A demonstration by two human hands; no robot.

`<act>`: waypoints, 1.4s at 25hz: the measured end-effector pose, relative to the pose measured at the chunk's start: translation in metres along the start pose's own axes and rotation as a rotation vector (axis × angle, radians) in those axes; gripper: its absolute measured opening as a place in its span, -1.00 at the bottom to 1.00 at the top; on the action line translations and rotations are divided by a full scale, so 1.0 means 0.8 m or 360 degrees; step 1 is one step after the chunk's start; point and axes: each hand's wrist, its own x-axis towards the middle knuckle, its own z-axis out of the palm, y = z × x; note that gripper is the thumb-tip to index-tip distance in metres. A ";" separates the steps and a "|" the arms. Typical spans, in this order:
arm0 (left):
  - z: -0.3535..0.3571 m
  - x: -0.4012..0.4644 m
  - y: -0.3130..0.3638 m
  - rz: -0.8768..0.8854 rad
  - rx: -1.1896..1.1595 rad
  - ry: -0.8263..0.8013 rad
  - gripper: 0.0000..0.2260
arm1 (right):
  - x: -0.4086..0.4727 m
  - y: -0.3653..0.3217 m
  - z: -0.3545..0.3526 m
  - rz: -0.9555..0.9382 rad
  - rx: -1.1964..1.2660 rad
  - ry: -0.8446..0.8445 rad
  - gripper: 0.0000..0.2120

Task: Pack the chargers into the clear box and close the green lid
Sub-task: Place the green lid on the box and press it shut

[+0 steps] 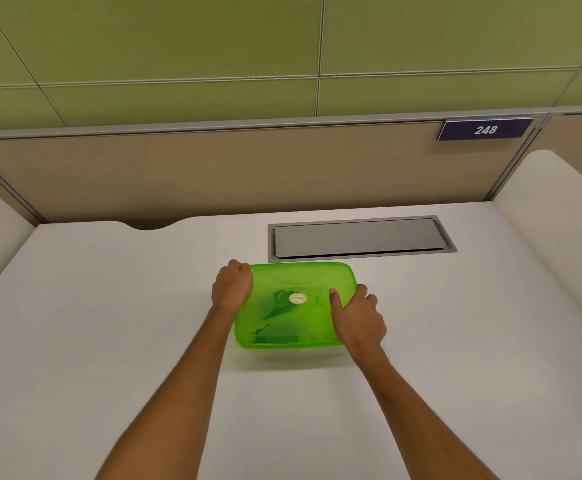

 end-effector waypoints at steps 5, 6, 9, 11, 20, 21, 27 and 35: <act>0.011 0.040 0.016 -0.0071 0.0146 -0.0015 -0.53 | 0.001 -0.001 0.000 -0.0022 -0.0020 -0.0003 -0.40; 0.013 0.044 0.016 -0.0070 0.0133 0.0005 -0.56 | 0.002 -0.001 0.000 -0.0022 -0.0028 -0.0001 -0.39; 0.017 0.050 0.013 -0.0071 0.0067 0.0015 -0.63 | 0.003 -0.001 0.000 -0.0023 -0.0044 -0.0004 -0.40; 0.018 0.053 0.011 -0.0061 0.0038 0.0006 -0.66 | 0.004 0.000 0.001 -0.0039 -0.0053 -0.0012 -0.40; 0.022 0.054 0.007 -0.0017 -0.0018 0.0082 -0.73 | 0.017 0.001 -0.006 -0.0039 -0.0130 -0.0172 -0.38; 0.021 0.053 0.008 -0.0009 -0.0011 0.0086 -0.73 | 0.025 -0.002 -0.008 -0.0023 -0.0104 -0.0210 -0.37; 0.020 0.044 0.010 0.0014 0.0033 0.0152 -0.70 | 0.103 -0.059 -0.012 0.0031 0.0027 -0.0245 -0.36; 0.022 0.045 0.005 0.0057 0.0005 0.0169 -0.61 | 0.143 -0.062 0.003 0.0051 -0.0034 -0.0427 -0.66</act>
